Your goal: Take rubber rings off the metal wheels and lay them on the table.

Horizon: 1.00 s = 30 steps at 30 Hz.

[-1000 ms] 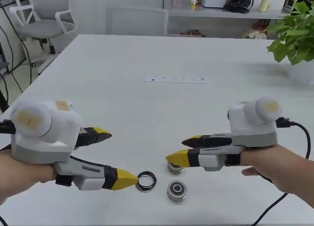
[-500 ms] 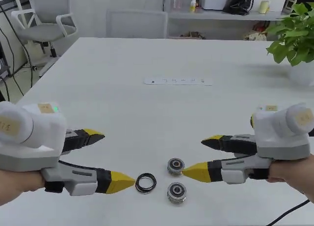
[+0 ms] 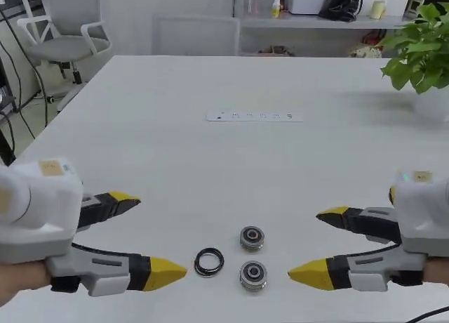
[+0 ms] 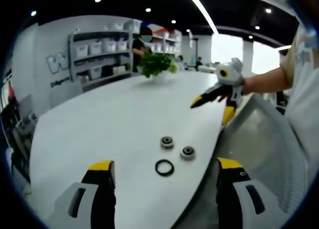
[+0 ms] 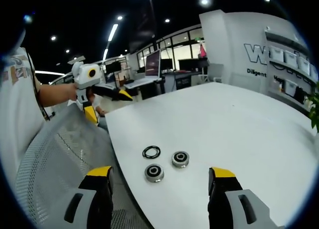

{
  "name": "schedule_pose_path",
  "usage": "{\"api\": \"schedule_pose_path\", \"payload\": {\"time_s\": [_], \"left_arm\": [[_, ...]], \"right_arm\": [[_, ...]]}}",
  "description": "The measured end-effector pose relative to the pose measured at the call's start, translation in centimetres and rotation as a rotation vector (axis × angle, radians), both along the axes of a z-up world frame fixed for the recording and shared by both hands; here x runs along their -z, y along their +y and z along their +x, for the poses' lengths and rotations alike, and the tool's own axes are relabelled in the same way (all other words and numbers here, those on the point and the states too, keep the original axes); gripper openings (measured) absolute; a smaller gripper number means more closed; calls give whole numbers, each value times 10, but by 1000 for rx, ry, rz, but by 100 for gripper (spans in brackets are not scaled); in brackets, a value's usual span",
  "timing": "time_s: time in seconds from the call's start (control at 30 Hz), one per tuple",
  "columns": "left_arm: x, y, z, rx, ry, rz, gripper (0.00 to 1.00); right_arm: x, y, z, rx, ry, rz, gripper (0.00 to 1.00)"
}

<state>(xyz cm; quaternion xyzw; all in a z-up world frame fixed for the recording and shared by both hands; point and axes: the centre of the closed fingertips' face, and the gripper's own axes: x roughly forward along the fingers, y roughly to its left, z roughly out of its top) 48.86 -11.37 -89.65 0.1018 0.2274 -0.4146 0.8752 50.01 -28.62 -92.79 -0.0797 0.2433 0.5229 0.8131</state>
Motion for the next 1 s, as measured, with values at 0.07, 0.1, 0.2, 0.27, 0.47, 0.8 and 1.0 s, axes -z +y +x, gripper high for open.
{"api": "schedule_pose_path", "payload": {"time_s": [0.07, 0.1, 0.2, 0.27, 0.47, 0.8, 1.0], "left_arm": [[1, 0, -1, -1, 0, 2, 85], [1, 0, -1, -3, -1, 1, 85], [0, 0, -2, -5, -2, -3, 85], [0, 0, -3, -6, -3, -4, 86], [3, 3, -5, -20, 3, -8, 86], [5, 6, -6, -31, 11, -15, 87], [3, 5, -4, -31, 10, -21, 87]], "right_arm": [[2, -1, -2, 0, -3, -7, 78], [2, -2, -3, 2, -3, -9, 78], [1, -3, -6, 7, -7, -5, 80], [0, -4, -8, 10, -12, -6, 80], [1, -12, -9, 23, -21, -17, 81], [3, -22, -8, 42, -23, -22, 81], [6, -23, -7, 42, -23, -30, 81]]}}
